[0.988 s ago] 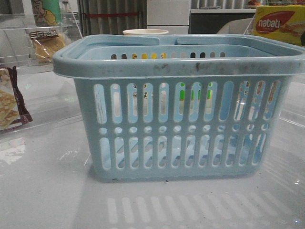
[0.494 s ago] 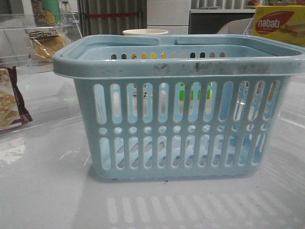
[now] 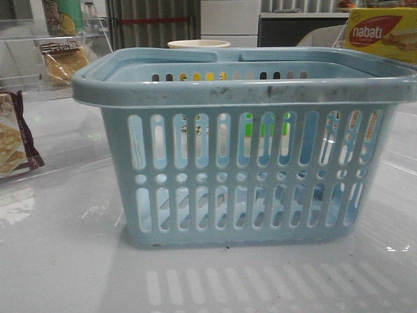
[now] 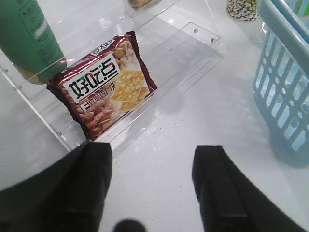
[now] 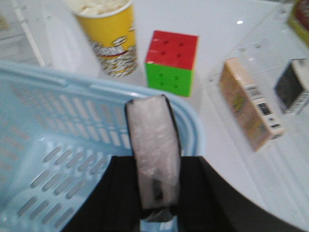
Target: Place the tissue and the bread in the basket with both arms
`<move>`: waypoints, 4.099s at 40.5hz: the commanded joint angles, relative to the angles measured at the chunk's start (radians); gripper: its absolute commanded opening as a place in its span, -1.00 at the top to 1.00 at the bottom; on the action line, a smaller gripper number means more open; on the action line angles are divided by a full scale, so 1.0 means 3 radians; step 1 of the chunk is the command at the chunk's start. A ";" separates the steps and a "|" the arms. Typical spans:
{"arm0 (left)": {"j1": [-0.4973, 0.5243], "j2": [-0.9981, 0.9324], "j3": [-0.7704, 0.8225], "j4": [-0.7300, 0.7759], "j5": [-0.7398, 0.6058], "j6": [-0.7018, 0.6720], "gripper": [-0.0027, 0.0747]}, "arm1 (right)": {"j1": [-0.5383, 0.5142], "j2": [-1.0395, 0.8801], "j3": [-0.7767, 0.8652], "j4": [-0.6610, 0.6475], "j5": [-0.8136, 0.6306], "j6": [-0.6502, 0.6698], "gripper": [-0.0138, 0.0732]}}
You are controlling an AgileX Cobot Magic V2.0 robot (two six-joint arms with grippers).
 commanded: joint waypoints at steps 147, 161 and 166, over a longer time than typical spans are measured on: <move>0.0056 0.4467 -0.3691 -0.0037 -0.1192 -0.0061 0.42 | 0.0732 -0.2363 0.1689 -0.0332 0.0130 -0.0046 -0.51; 0.0006 0.4154 -0.3939 -0.0037 -0.0419 -0.0061 0.69 | 0.0732 -0.2363 0.1689 -0.0332 0.0130 -0.0046 -0.51; -0.0034 0.3929 -0.4034 -0.0037 -0.0141 -0.0061 0.69 | 0.0732 -0.2363 0.1689 -0.0332 0.0130 -0.0046 -0.51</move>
